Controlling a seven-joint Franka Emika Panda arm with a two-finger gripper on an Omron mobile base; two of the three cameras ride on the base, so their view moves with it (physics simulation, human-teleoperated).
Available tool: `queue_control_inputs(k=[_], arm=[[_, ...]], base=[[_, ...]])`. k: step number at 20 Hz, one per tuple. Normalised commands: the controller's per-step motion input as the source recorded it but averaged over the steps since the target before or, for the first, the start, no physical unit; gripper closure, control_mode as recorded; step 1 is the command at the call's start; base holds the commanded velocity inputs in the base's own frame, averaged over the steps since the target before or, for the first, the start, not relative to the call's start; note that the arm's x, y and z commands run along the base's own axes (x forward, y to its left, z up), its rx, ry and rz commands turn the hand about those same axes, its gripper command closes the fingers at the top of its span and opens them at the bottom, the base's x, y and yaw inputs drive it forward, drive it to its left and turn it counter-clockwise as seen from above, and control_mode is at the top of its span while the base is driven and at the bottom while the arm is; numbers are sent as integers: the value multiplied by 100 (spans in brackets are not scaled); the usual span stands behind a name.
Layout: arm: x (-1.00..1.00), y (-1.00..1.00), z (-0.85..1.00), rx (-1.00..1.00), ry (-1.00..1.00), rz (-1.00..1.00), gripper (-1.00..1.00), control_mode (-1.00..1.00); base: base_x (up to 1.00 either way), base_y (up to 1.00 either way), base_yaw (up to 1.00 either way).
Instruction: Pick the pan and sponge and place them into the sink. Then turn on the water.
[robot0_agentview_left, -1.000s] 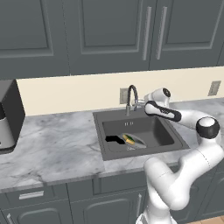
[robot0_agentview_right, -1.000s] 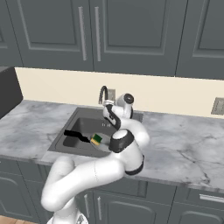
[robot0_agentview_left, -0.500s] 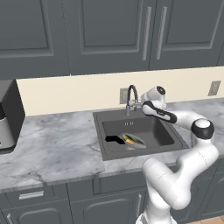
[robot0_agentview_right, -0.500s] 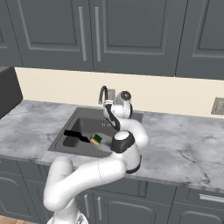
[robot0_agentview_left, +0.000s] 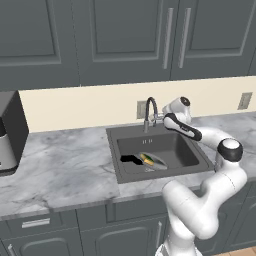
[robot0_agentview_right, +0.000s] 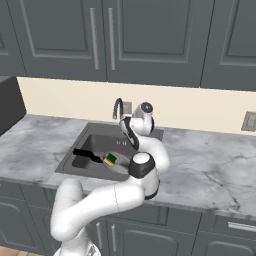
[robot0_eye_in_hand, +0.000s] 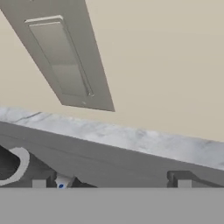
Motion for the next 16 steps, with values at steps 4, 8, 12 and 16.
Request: queue_control_inputs(k=[4,8,12,16], arm=[[29,-19,-17,-1,2,4,-100,-100],[43,8,-27,0,3,3,-100,-100],[42,-2,-26,-1,2,1,-100,-100],[38,-2,-35,-4,3,0,-100,-100]], base=[[0,0,0],[0,0,0],[0,0,0],[0,0,0]])
